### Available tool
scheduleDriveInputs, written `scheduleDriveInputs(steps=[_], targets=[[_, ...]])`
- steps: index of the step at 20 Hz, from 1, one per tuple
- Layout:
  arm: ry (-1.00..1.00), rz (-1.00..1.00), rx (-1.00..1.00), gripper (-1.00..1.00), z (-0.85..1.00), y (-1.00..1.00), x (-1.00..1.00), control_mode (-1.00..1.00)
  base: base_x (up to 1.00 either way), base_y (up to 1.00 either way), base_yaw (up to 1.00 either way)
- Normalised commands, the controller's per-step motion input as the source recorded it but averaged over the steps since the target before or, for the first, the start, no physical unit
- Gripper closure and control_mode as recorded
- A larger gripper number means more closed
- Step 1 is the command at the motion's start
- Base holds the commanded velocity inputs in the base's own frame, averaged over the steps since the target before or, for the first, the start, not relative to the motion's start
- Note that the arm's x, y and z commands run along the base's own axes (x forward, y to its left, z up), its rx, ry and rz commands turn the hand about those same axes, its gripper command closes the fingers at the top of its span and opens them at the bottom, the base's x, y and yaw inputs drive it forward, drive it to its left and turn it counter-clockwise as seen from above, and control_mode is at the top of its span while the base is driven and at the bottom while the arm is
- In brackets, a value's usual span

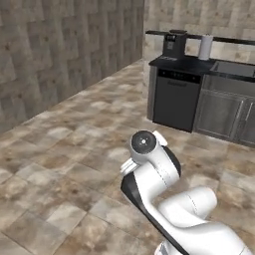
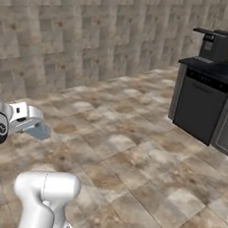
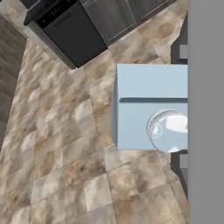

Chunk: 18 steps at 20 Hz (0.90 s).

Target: Move the drinks to the dining counter.

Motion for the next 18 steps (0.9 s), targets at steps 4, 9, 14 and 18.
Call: scheduleDriveInputs(steps=[4, 9, 14, 18], targets=[[0.00, 0.00, 0.00, 1.00, 0.00, 0.00, 0.00, 1.00, 1.00, 0.19, -0.31], [0.00, 0.00, 0.00, 1.00, 0.00, 0.00, 0.00, 1.00, 1.00, 0.64, -0.33], [0.00, 0.00, 0.00, 1.00, 0.00, 0.00, 0.00, 1.00, 1.00, 0.85, -0.33], [0.00, 0.00, 0.00, 1.00, 0.00, 0.00, 0.00, 1.00, 1.00, 0.92, -0.31]])
